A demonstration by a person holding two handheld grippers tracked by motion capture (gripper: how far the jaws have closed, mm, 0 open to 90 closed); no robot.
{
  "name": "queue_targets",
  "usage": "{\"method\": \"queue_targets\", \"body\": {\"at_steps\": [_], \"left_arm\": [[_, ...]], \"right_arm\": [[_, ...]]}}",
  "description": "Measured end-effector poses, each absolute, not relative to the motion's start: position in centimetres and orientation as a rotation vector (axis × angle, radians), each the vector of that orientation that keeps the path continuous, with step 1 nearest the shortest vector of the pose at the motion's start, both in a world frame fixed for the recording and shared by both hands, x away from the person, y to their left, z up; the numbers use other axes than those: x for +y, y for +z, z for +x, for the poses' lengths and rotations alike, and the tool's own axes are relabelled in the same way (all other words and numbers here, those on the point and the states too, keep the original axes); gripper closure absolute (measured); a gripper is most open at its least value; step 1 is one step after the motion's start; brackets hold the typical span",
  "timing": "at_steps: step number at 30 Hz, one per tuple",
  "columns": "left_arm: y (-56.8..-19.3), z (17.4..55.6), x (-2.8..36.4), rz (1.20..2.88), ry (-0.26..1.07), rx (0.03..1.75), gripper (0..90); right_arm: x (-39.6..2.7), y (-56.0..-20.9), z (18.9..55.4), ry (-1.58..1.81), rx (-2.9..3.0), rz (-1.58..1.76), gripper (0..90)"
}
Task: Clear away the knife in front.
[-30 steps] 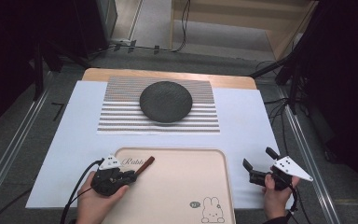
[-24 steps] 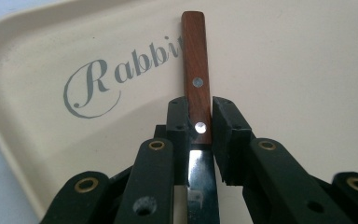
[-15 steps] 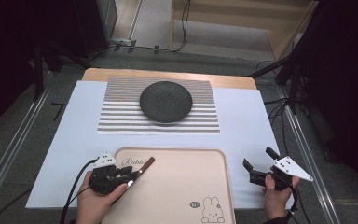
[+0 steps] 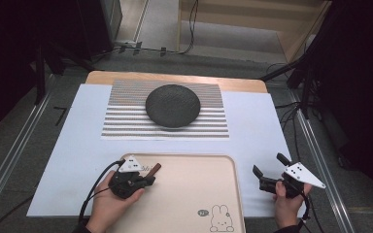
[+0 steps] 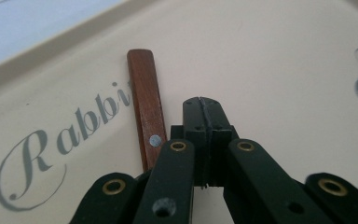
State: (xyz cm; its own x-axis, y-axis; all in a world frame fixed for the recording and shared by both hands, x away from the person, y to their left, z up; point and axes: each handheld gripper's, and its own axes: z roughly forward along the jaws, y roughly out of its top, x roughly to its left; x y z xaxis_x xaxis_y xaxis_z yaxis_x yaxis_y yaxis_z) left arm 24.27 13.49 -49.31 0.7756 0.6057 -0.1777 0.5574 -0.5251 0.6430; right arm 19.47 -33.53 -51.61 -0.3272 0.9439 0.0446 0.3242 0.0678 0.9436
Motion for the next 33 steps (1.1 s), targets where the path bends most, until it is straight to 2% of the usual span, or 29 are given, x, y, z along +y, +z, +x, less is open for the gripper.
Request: {"method": "queue_targets", "body": {"at_steps": [8,22,26,29,33], "left_arm": [[-49.3,24.4,14.7,2.253,0.14,0.925,90.0],[-49.4,23.9,19.2,2.197,0.158,1.021,90.0],[-49.4,23.8,20.5,2.14,0.119,1.038,90.0],[-49.7,24.1,21.3,2.036,0.0,1.041,90.0],[-50.0,23.7,20.3,2.015,-0.043,1.036,90.0]], "right_arm": [[-33.6,-51.6,19.4,1.269,1.723,1.27,0.0],[-33.5,-51.6,19.5,1.268,1.723,1.271,0.0],[-33.5,-51.6,19.5,1.266,1.726,1.264,0.0],[-33.5,-51.6,19.5,1.264,1.726,1.265,0.0],[-33.5,-51.6,19.5,1.263,1.726,1.265,0.0]]}}
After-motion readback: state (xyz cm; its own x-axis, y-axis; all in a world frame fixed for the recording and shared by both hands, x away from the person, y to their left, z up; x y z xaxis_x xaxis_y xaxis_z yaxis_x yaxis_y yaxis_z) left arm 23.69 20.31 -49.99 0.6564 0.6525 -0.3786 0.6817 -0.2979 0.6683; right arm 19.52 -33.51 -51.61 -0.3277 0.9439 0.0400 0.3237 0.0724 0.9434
